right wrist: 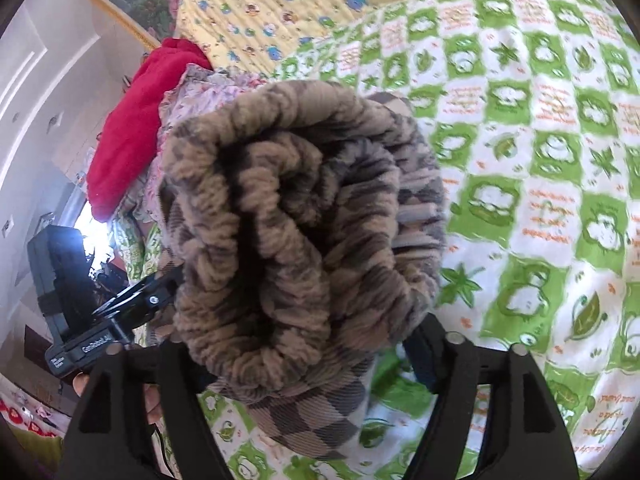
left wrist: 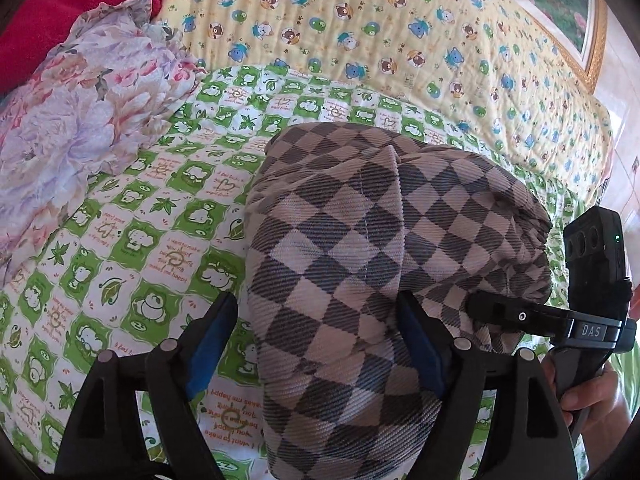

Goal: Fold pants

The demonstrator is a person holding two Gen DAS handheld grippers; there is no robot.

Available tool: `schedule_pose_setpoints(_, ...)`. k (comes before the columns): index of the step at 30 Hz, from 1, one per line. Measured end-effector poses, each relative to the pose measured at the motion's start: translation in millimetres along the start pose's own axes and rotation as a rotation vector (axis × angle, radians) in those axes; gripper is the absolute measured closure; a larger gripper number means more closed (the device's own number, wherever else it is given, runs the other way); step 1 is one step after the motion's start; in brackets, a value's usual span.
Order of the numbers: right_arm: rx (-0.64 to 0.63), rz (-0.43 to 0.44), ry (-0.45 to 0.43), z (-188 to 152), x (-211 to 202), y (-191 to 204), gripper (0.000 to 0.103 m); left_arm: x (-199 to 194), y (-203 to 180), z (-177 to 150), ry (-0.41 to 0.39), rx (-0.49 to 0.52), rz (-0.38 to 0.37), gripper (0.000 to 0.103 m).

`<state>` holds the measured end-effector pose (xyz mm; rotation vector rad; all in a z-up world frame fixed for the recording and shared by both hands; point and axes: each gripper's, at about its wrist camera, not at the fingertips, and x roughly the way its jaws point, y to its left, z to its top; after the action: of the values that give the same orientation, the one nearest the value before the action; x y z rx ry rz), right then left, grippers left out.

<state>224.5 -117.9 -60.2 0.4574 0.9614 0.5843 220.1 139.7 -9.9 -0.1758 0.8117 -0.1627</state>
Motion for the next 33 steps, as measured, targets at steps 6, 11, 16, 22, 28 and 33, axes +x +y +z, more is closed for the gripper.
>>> schedule_pose_setpoints(6,0.043,0.028,-0.014,-11,-7,-9,0.024,-2,-4,-3,-0.010,0.025,0.024,0.017)
schedule_pose_setpoints(11,0.051,0.018,-0.020,-12,-13,-4,0.023,-13,-12,-9,-0.025,0.070,0.061,0.017)
schedule_pose_setpoints(16,0.067,0.006,-0.030,-12,-16,0,0.023,-24,-13,-15,-0.034,0.089,0.090,0.017)
schedule_pose_setpoints(22,0.046,0.007,-0.076,-13,-31,14,0.023,-37,-10,-18,-0.052,0.096,0.117,0.017)
schedule_pose_setpoints(28,0.026,-0.001,-0.103,-15,-46,28,0.023,-51,-11,-23,-0.065,0.118,0.151,0.017)
schedule_pose_setpoints(33,-0.008,-0.002,-0.125,-20,-57,42,0.023,-61,-11,-27,-0.076,0.137,0.171,0.017)
